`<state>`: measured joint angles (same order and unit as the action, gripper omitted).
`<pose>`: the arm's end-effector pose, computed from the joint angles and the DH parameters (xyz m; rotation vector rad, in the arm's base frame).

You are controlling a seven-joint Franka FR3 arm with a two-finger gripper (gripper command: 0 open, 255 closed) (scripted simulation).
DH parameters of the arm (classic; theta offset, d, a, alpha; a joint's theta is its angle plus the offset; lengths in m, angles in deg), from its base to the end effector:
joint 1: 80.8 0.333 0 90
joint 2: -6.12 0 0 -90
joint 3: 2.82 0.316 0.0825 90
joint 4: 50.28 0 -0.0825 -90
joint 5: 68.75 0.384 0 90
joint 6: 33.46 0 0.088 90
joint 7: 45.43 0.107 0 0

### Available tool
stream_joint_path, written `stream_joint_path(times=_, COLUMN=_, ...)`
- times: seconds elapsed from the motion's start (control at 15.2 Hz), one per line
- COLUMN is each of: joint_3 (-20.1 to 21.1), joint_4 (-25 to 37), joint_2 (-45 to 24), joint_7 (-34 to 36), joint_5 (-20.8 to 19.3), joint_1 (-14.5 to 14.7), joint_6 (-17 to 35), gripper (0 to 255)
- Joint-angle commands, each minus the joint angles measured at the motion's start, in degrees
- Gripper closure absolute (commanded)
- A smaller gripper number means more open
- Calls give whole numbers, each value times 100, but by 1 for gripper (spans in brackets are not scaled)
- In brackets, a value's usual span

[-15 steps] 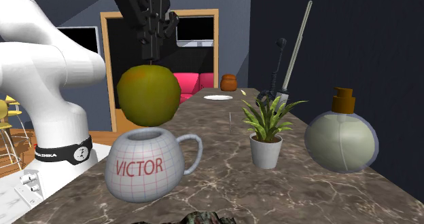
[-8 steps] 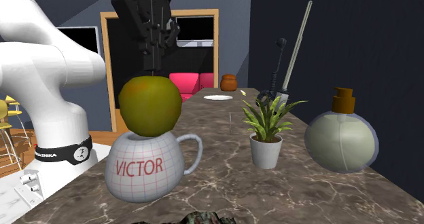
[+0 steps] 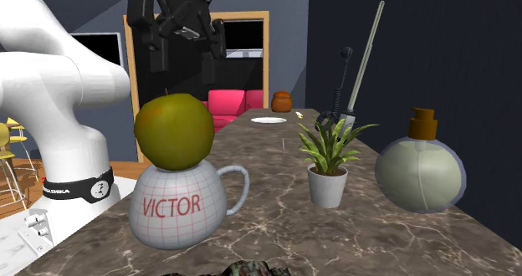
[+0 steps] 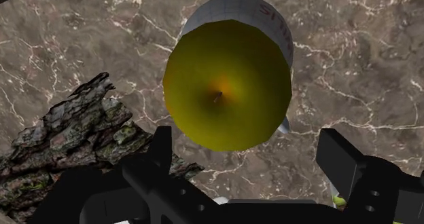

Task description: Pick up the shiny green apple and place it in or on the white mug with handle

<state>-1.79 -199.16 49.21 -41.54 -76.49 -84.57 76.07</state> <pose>0.3305 -0.0251 0.4947 2.9971 -0.1186 0.0991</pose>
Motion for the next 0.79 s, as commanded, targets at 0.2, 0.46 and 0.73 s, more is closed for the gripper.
stream_joint_path(times=0.2, joint_3=62, joint_4=536, joint_2=67, joint_7=-14, joint_5=64, joint_1=33, joint_6=-608, gripper=0)
stream_joint_path(times=0.46, joint_3=78, joint_4=685, joint_2=69, joint_7=-17, joint_5=79, joint_1=38, joint_6=-760, gripper=0)
stream_joint_path(times=0.73, joint_3=78, joint_4=685, joint_2=69, joint_7=-17, joint_5=79, joint_1=38, joint_6=-760, gripper=0)
